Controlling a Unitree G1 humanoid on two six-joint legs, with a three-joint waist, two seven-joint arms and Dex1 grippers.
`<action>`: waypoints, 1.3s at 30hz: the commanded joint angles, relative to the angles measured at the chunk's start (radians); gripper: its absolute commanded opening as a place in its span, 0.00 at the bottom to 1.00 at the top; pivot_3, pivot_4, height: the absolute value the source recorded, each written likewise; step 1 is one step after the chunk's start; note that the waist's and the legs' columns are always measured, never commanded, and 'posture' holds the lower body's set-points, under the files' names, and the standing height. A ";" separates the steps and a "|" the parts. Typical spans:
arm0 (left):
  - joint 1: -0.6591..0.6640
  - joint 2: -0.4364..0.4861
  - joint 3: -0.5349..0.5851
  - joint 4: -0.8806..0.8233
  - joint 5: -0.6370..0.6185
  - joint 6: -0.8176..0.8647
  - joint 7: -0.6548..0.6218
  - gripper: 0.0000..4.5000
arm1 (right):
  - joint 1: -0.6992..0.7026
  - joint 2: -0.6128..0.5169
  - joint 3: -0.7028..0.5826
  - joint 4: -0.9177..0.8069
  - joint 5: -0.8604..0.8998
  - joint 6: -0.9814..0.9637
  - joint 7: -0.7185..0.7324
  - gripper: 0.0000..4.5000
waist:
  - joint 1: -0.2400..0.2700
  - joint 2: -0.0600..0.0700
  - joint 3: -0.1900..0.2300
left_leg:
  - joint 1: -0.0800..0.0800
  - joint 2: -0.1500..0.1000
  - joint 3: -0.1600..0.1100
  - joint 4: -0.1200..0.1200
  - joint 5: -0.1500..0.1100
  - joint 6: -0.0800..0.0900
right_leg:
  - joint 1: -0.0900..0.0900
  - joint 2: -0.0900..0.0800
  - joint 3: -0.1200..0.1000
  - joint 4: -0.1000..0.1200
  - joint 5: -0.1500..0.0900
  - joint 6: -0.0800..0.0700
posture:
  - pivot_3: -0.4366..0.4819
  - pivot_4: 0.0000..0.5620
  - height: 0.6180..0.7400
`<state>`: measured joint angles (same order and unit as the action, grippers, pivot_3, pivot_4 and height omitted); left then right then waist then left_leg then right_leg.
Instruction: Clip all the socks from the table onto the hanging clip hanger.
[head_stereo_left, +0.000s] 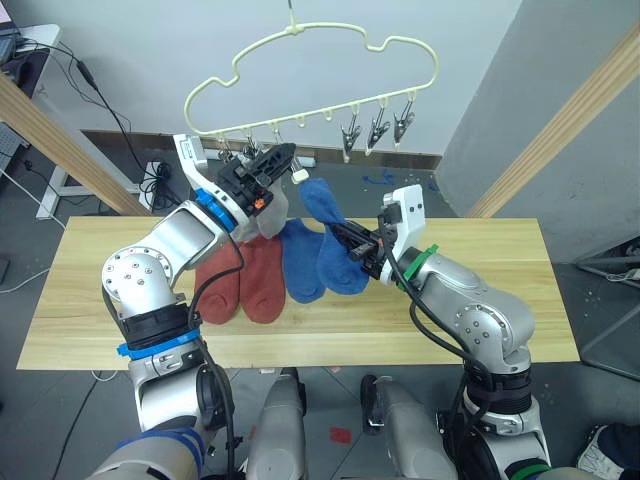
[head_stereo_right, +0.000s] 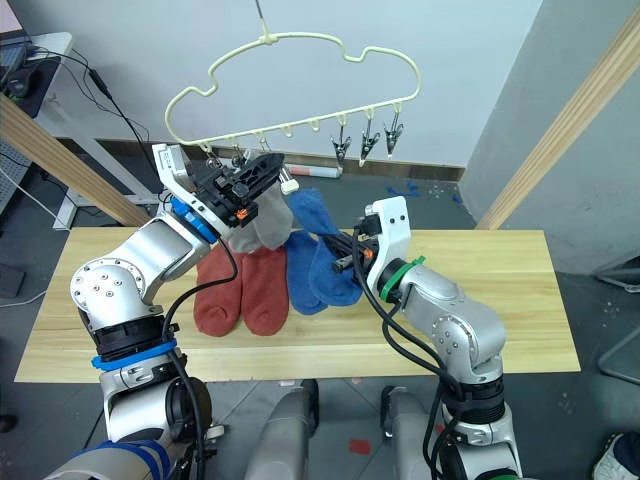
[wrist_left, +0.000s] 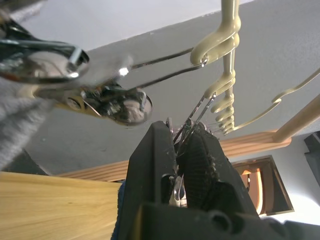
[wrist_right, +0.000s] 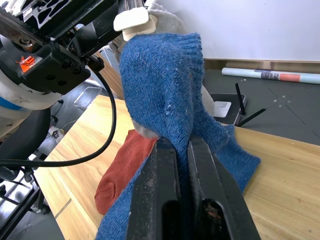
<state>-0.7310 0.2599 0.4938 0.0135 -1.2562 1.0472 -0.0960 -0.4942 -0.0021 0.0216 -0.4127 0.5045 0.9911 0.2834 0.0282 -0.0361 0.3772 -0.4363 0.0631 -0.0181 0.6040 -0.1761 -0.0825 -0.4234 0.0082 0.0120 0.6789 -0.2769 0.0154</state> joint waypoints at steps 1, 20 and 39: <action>0.018 0.013 -0.015 -0.018 0.006 -0.025 0.003 0.06 | -0.015 -0.004 -0.004 -0.063 0.046 0.009 0.000 0.01 | 0.000 0.000 0.000 | 0.000 0.000 0.000 0.000 0.000 0.000 | 0.000 0.000 0.000 0.000 0.000 0.000 | 0.65 0.70 1.00; 0.019 0.030 -0.029 0.000 -0.048 -0.060 0.034 0.06 | -0.032 -0.008 0.028 -0.059 0.051 -0.022 -0.013 0.00 | 0.000 0.000 0.000 | 0.000 0.000 0.001 -0.001 0.000 0.000 | -0.001 0.000 0.001 0.000 0.000 0.000 | 0.65 0.70 1.00; 0.009 0.029 -0.020 0.006 -0.100 -0.086 0.063 0.06 | -0.019 -0.002 0.048 -0.051 0.053 -0.026 -0.016 0.00 | 0.000 0.000 0.000 | 0.000 0.000 0.001 -0.002 0.000 0.000 | -0.001 0.000 0.001 -0.001 0.000 0.000 | 0.66 0.70 1.00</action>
<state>-0.7205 0.2836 0.4631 0.0273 -1.3341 0.9704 -0.0418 -0.5208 -0.0100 0.0625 -0.4301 0.5323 0.9854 0.2591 0.0287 -0.0361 0.3772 -0.4366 0.0636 -0.0169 0.6016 -0.1760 -0.0826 -0.4249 0.0081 0.0129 0.6778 -0.2772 0.0157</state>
